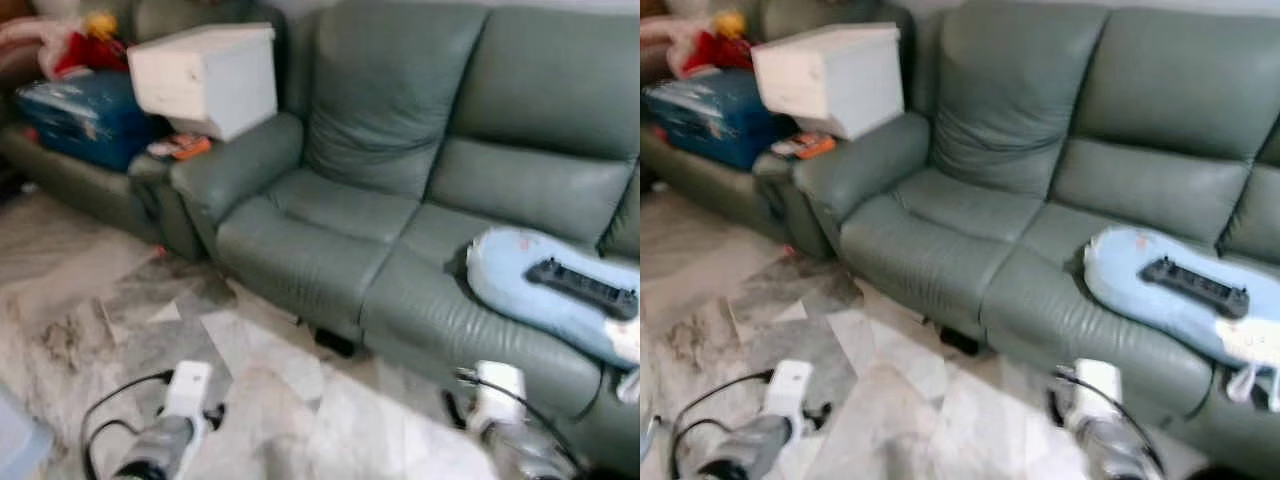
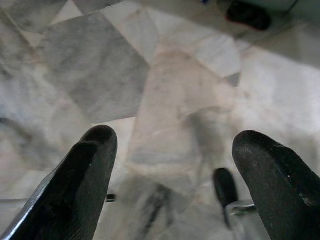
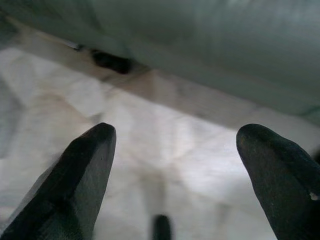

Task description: Picking trash to rubbish bin

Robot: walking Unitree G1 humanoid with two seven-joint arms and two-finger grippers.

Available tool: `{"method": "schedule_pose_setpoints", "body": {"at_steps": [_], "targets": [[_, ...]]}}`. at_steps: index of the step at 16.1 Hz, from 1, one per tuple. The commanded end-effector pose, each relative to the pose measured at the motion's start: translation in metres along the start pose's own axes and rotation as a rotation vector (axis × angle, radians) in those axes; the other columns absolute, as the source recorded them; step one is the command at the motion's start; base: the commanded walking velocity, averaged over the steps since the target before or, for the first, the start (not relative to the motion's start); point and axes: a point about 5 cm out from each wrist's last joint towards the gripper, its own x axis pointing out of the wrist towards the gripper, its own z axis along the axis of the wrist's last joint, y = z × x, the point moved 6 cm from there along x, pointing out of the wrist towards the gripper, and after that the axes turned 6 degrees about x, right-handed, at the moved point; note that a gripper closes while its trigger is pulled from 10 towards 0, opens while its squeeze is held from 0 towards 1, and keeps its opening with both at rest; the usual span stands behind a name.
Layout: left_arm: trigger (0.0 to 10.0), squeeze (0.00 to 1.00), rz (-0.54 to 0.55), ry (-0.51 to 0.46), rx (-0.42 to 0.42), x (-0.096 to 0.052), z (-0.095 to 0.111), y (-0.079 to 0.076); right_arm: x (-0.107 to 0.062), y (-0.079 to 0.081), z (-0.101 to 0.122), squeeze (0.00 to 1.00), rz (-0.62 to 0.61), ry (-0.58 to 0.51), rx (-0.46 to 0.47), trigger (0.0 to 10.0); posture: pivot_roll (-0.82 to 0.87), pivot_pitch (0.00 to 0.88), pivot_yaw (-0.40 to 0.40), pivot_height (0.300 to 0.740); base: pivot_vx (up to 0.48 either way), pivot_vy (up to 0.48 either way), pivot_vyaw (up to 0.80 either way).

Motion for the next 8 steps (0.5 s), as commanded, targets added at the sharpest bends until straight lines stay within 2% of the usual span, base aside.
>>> {"method": "schedule_pose_setpoints", "body": {"at_steps": [1, 8], "targets": [[10.0, 0.0, -0.011, -0.017, 0.01, 0.0013, 0.0081, -0.004, -0.0019, -0.0128, 0.0016, 0.0, -0.03, -0.003, -0.01, 10.0, -0.1, 0.0, 0.055, 0.74, 0.337, 0.0, 0.0], [10.0, 0.0, -0.004, -0.007, 0.004, 0.0007, 0.004, -0.0016, -0.0024, -0.0151, -0.0006, 0.0, -0.041, 0.007, -0.032, 10.0, -0.11, 0.0, 0.055, 0.74, 0.0, 0.0, 0.0]]}}
